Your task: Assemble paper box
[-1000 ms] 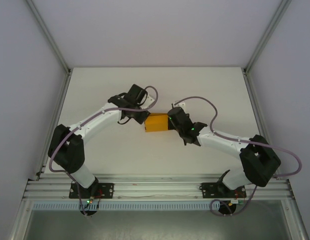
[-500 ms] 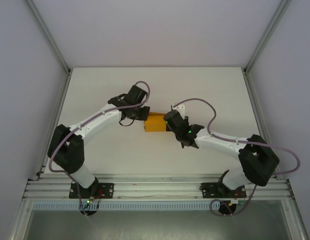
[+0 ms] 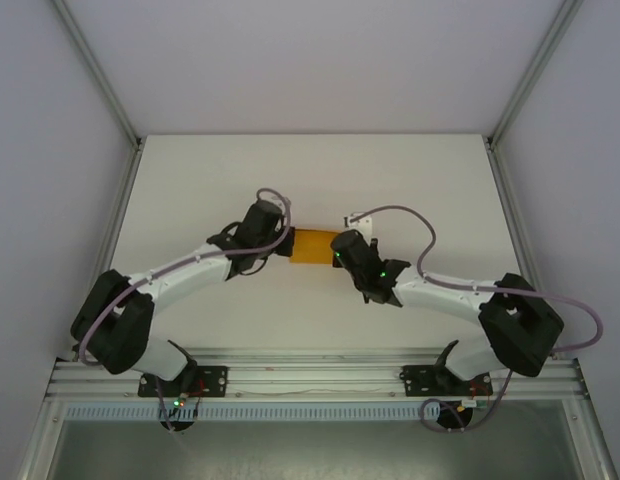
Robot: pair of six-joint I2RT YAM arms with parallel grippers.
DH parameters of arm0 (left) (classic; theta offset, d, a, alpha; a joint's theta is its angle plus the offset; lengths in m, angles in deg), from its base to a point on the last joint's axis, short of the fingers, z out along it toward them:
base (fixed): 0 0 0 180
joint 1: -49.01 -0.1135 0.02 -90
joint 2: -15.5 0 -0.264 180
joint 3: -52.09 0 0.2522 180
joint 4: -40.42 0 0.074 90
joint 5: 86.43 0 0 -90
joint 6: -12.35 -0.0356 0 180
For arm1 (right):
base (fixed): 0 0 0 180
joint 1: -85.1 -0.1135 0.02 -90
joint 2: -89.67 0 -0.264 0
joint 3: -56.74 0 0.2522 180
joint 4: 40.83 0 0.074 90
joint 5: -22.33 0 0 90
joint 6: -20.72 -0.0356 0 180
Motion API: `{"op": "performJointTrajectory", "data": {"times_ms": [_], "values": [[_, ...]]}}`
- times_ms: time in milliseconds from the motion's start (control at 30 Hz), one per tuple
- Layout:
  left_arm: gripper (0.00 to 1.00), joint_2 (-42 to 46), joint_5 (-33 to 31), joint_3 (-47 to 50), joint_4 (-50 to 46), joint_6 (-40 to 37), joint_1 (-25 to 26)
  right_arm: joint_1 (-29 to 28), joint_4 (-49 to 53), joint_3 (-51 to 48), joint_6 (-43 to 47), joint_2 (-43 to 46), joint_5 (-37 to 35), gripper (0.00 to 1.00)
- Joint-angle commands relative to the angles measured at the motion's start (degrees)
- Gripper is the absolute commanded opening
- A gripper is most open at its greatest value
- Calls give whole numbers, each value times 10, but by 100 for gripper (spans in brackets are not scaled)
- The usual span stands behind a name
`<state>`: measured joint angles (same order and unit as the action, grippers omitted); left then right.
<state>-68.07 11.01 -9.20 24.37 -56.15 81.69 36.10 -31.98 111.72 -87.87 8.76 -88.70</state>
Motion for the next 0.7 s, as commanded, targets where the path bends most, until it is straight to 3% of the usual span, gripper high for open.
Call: {"op": "performJointTrajectory", "data": {"times_ms": [0,133,300,367,500,667], "values": [[0,-29,0,105,-52,40,7,1,62,-55,3,-4,3,0],[0,-29,-12,115,-40,40,12,1,35,-75,21,18,22,0],[0,-41,-13,112,-36,34,19,1,46,-58,5,51,13,8],[0,-41,-21,103,-42,25,19,2,37,-48,8,67,10,20],[0,-39,-25,84,-60,16,20,9,25,-21,22,87,42,26],[0,-35,-39,57,-83,-1,22,25,15,-5,5,84,49,42]]}}
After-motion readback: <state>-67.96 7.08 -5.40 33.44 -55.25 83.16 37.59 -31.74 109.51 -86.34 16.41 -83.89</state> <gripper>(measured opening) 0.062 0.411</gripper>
